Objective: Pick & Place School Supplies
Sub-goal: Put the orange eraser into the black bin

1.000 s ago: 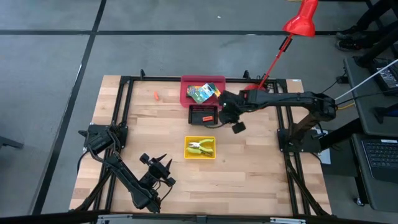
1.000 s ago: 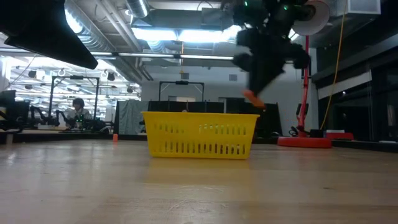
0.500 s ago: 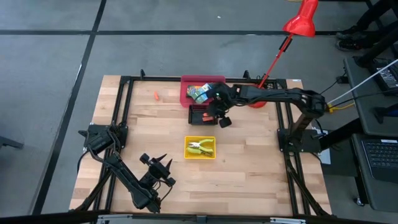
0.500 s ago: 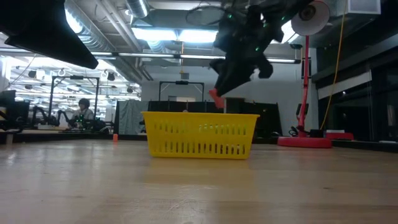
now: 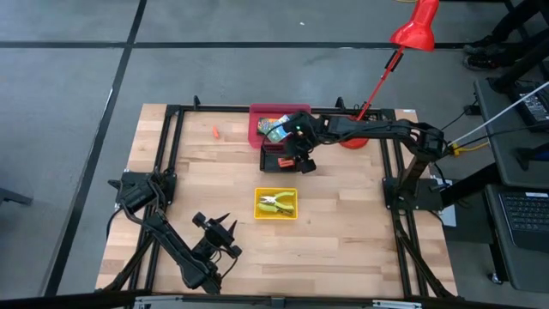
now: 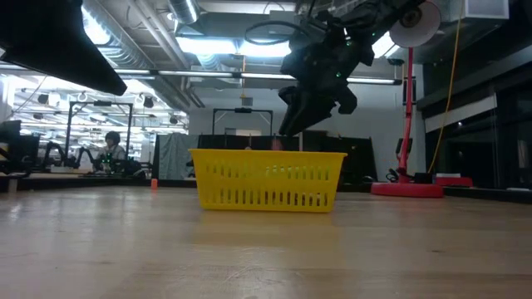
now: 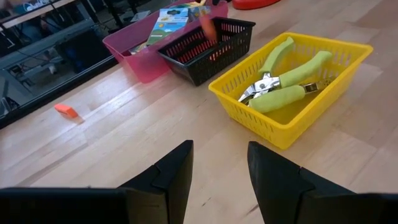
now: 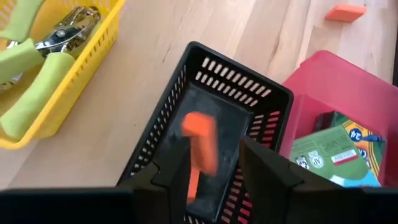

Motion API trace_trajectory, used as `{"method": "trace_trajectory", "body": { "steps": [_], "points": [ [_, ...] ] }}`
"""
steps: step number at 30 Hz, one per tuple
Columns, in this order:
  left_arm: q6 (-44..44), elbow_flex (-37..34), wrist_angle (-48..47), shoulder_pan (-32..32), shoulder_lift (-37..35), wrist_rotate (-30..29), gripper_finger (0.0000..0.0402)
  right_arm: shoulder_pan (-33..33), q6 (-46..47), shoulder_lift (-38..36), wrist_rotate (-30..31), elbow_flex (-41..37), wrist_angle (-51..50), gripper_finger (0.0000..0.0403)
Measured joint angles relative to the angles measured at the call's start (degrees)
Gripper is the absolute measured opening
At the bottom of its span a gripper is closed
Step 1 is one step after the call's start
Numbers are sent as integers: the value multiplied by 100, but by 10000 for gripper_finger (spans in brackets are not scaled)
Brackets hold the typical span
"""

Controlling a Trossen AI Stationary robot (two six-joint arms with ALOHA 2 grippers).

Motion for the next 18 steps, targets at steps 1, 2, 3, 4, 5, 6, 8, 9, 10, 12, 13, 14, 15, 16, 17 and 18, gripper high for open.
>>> {"method": "trace_trajectory", "body": {
  "steps": [1, 2, 3, 4, 5, 6, 8, 9, 10, 12, 13, 14, 15, 16, 17, 18],
  "points": [
    [0, 0, 2, -1, 0, 9, 150, 0, 26, 0, 0, 0, -2, 141],
    [0, 0, 2, -5, 0, 13, 150, -2, 49, 0, -19, 0, -2, 145],
    [0, 0, 2, -5, 0, 11, 150, -2, 94, 0, -40, 0, 3, 147],
    [0, 0, 1, -5, 0, 13, 150, -2, 129, 0, -47, 0, -1, 149],
    [0, 0, 1, -5, 0, 15, 150, -2, 141, 0, -44, 0, -13, 149],
    [0, 0, 0, -5, -1, 30, 150, -1, 185, 0, -45, 0, -19, 149],
    [-24, 0, -14, -5, -1, 231, 150, 30, 354, -1, -143, 0, -22, 149],
    [-105, 0, -64, -4, 0, 415, 150, 53, 491, -13, -269, 0, -33, 149],
    [-258, 0, -161, 7, 0, 628, 150, 93, 645, -39, -422, 0, -42, 150],
    [-706, 0, -356, 13, 0, 1015, 150, 232, 1019, -110, -672, 0, -11, 150],
    [-765, 0, -337, 26, -3, 1168, 150, 326, 1254, -160, -730, 0, -24, 150],
    [-783, -2, -324, 37, -28, 1271, 150, 431, 1515, -198, -749, 0, -22, 150],
    [-798, -2, -250, 45, -86, 1355, 150, 539, 1751, -249, -753, 0, -19, 150],
    [-794, 9, -160, 63, -170, 1374, 150, 667, 1947, -305, -770, 0, -43, 150],
    [-777, 35, -101, 87, -239, 1380, 150, 797, 2116, -363, -840, 0, -53, 150],
    [-774, 61, -75, 98, -309, 1418, 150, 923, 2247, -428, -941, 0, -55, 150]
  ]
}}
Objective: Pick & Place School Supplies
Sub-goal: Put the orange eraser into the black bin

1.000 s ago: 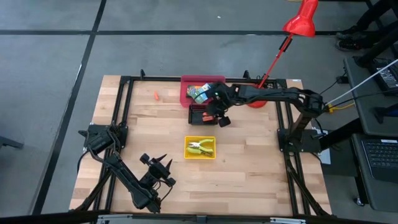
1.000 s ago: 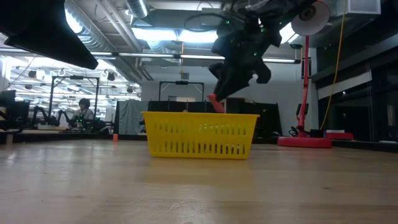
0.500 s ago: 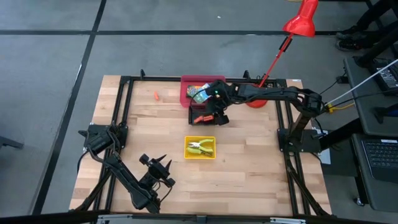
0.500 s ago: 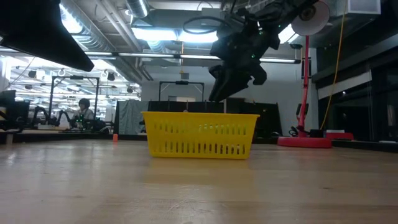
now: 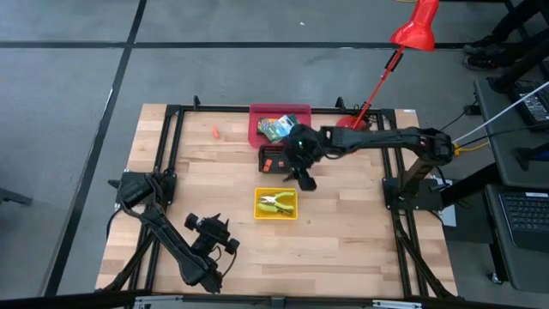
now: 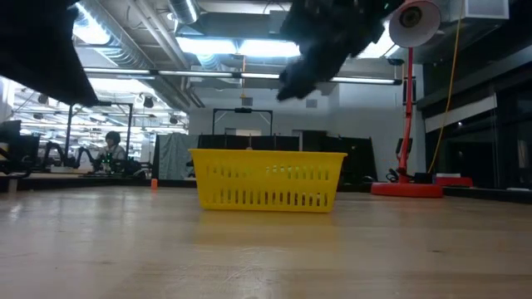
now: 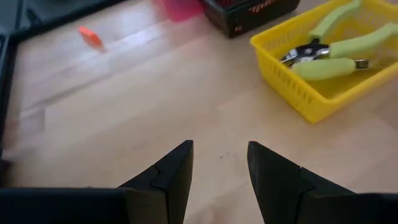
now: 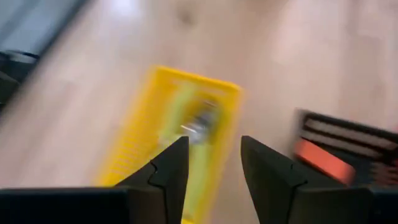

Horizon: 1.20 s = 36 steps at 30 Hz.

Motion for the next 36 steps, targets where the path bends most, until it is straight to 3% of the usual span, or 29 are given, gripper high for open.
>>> {"method": "trace_trajectory", "body": {
  "steps": [4, 7, 10, 12, 14, 18, 21, 24, 28, 31, 33, 36],
  "points": [
    [118, 135, -272, -7, -523, 80, 150, 616, 448, -255, -280, 0, -29, 150],
    [566, 145, -154, -184, -1230, -278, 154, 1154, 627, -487, -359, 0, -120, 150],
    [1258, 165, 445, -659, -2004, -1165, 163, 1620, 787, -696, -386, 0, -245, 150],
    [2231, 165, 1116, -1072, -2453, -1980, 170, 1873, 908, -833, -408, -47, -283, 150],
    [3877, 178, 2109, -1473, -2774, -2246, 176, 2111, 1026, -980, -406, -120, -261, 150],
    [6661, 175, 4239, -1761, -2924, -1587, 176, 2498, 1425, -1076, -404, -240, -251, 150],
    [7622, 175, 5473, -1589, -2924, -477, 168, 2859, 1693, -1076, -342, -240, 53, 150],
    [6999, 307, 4828, -1326, -2911, 295, 160, 3238, 1917, -1035, 182, -240, 423, 150],
    [4828, 422, 2029, -972, -2909, 1423, 158, 3637, 2177, -1034, 1001, -240, 462, 150],
    [3673, 425, 226, -786, -2906, 2109, 160, 3907, 2454, -1034, 1553, -240, 452, 150],
    [2887, 388, -368, -658, -2954, 1919, 162, 4087, 2691, -1034, 1978, -240, 450, 150],
    [2396, 44, -75, -319, -3508, 366, 164, 4298, 2961, -1034, 2767, -240, 528, 150]
  ]
}}
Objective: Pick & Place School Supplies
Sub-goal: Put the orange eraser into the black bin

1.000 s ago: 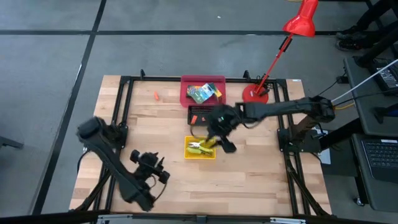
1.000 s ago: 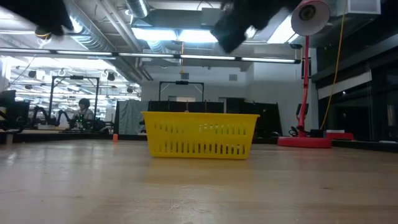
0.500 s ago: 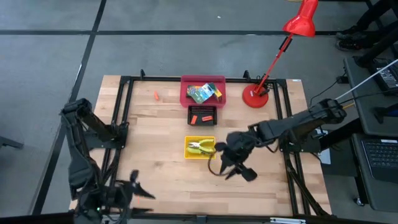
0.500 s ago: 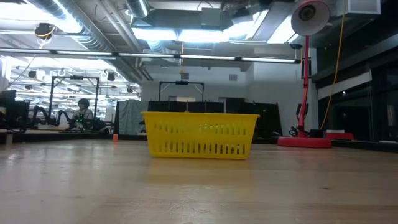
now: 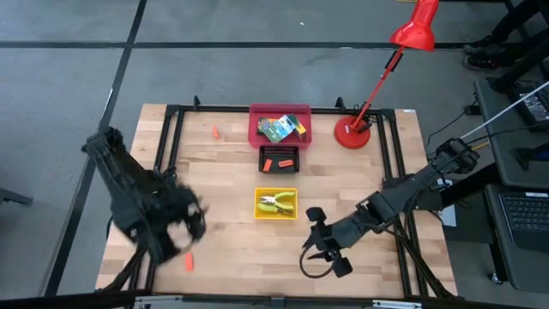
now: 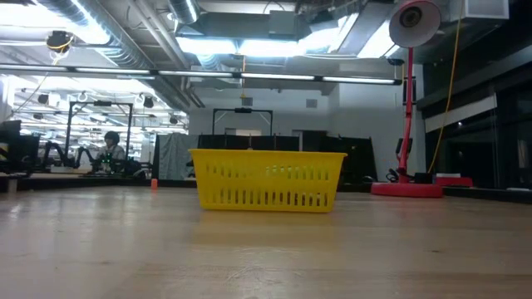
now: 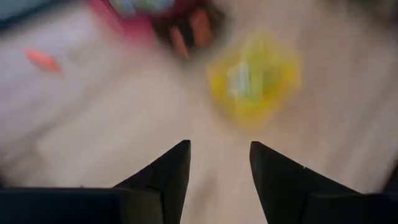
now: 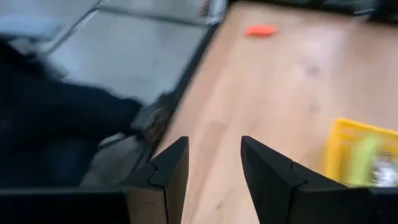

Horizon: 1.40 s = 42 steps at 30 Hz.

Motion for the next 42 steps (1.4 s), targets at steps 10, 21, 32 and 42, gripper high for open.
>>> {"method": "trace_trajectory", "body": {
  "steps": [10, 21, 32, 42],
  "points": [
    [1425, -50, -176, 3592, -975, -882, 149, 690, 1024, 32, 1829, 2, 167, 150],
    [4862, -694, 2141, 7647, -945, 1308, 159, 1572, 1866, 419, 3565, 3, 208, 150],
    [5842, -2709, 4734, 9534, -178, 2528, 151, 2275, 2788, 1313, 4630, 2, 200, 150],
    [5986, -2911, 5586, 9912, 795, 3006, 150, 2949, 2854, 1580, 5157, 2, 181, 150]
  ]
}}
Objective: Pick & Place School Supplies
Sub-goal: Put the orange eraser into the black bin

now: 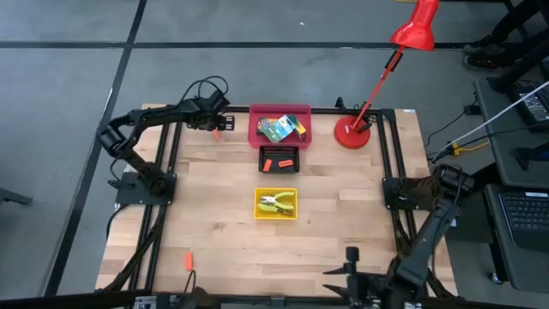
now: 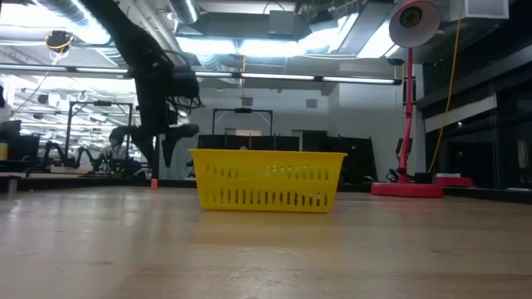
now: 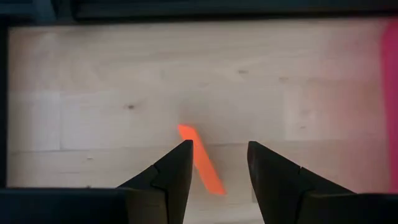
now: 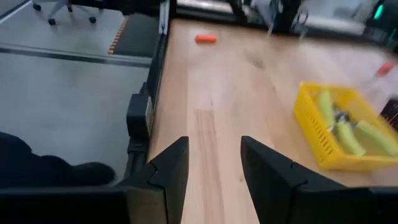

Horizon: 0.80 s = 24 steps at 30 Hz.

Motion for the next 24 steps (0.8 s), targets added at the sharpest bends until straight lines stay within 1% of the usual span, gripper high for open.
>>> {"method": "trace_trajectory", "body": {
  "steps": [3, 5, 8, 12, 14, 17, 24],
  "points": [
    [0, 0, 129, -2, 186, 6, 150, 318, -284, 0, 514, 0, -146, 150],
    [-2, 0, 149, 2, 278, 3, 150, 488, -269, 0, 963, 0, -487, 150],
    [-58, 0, 191, -2, 372, 3, 150, 641, 306, -6, 1509, 0, -1208, 150],
    [-195, 0, 186, -2, 431, 1, 150, 680, 1475, -7, 1553, 0, -2237, 150],
    [-253, 0, 186, -6, 433, 1, 150, 687, 1725, -7, 1553, 0, -2472, 150],
    [-324, 0, 123, -47, 433, -2, 150, 717, 1766, -7, 1641, 0, -2516, 150],
    [-465, 0, -146, -90, 433, -177, 150, 719, 1664, -7, 1640, 0, -2523, 150]
  ]
}}
